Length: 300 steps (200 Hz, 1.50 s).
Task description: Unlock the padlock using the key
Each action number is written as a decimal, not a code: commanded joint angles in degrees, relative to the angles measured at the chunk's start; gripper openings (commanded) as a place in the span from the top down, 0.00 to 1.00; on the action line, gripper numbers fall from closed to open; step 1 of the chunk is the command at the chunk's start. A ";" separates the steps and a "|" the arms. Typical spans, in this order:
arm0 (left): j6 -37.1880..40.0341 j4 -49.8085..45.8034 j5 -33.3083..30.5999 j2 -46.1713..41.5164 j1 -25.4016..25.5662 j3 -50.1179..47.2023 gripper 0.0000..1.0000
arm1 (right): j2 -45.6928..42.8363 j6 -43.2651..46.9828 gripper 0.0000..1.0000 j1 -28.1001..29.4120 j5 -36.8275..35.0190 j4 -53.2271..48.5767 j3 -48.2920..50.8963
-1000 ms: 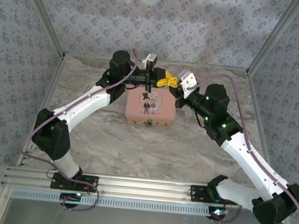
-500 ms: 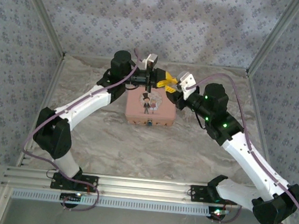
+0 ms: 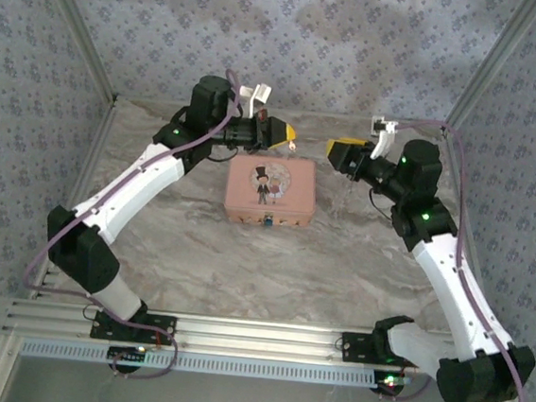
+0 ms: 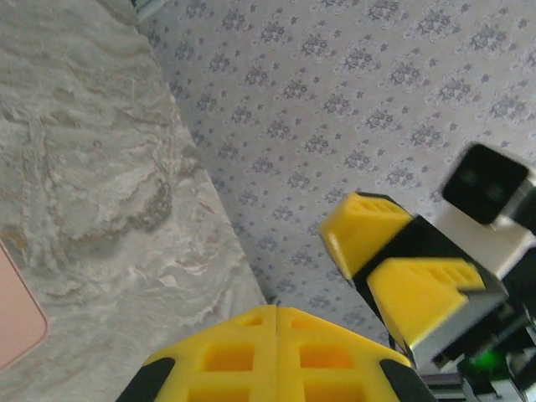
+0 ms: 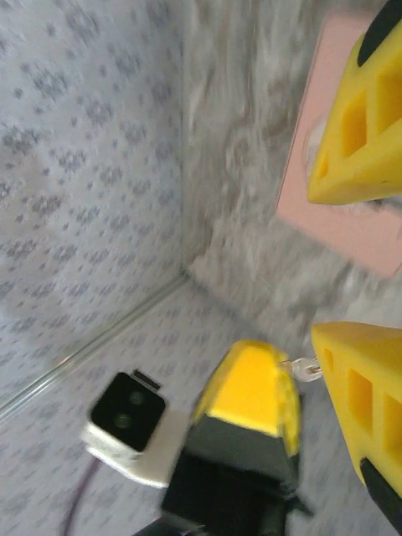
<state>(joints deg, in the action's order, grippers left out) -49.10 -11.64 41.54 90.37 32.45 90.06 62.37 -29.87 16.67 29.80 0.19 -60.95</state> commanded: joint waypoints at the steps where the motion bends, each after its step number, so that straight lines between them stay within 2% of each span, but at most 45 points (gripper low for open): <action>1: 6.03 0.48 -3.77 -2.32 1.50 -0.34 1.00 | 1.30 -18.39 0.56 0.01 9.77 15.54 3.80; 36: 5.25 7.38 -5.14 -3.92 4.38 -2.90 1.00 | 3.01 -27.41 0.47 1.58 9.96 31.33 7.38; 64: 3.34 11.81 -5.52 -5.08 5.16 -4.90 1.00 | 4.44 -30.61 0.48 2.98 10.28 37.42 8.05; 144: 1.30 16.71 -7.65 -8.52 5.23 -7.43 1.00 | 4.38 -30.02 0.43 5.64 9.66 36.01 9.81; 204: 1.09 17.35 -7.90 -8.93 5.27 -7.80 1.00 | 4.60 -30.23 0.56 7.32 10.45 37.66 9.24; 225: 1.23 17.31 -8.13 -9.11 5.30 -7.97 1.00 | 5.16 -30.71 0.57 7.50 11.02 38.28 8.50; 258: 1.19 17.91 -8.49 -9.34 5.34 -8.34 1.00 | 5.83 -30.98 0.68 7.94 11.70 38.56 8.22; 280: 1.09 18.32 -8.49 -9.46 5.35 -8.48 1.00 | 6.31 -31.26 0.70 8.05 11.86 38.90 8.10; 300: 1.08 18.73 -8.41 -9.43 5.30 -8.49 1.00 | 6.80 -31.62 0.81 8.14 12.12 39.84 7.62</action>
<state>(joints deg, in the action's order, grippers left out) -47.83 3.75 33.34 82.83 37.63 81.28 68.73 -61.08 24.43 40.58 37.10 -51.24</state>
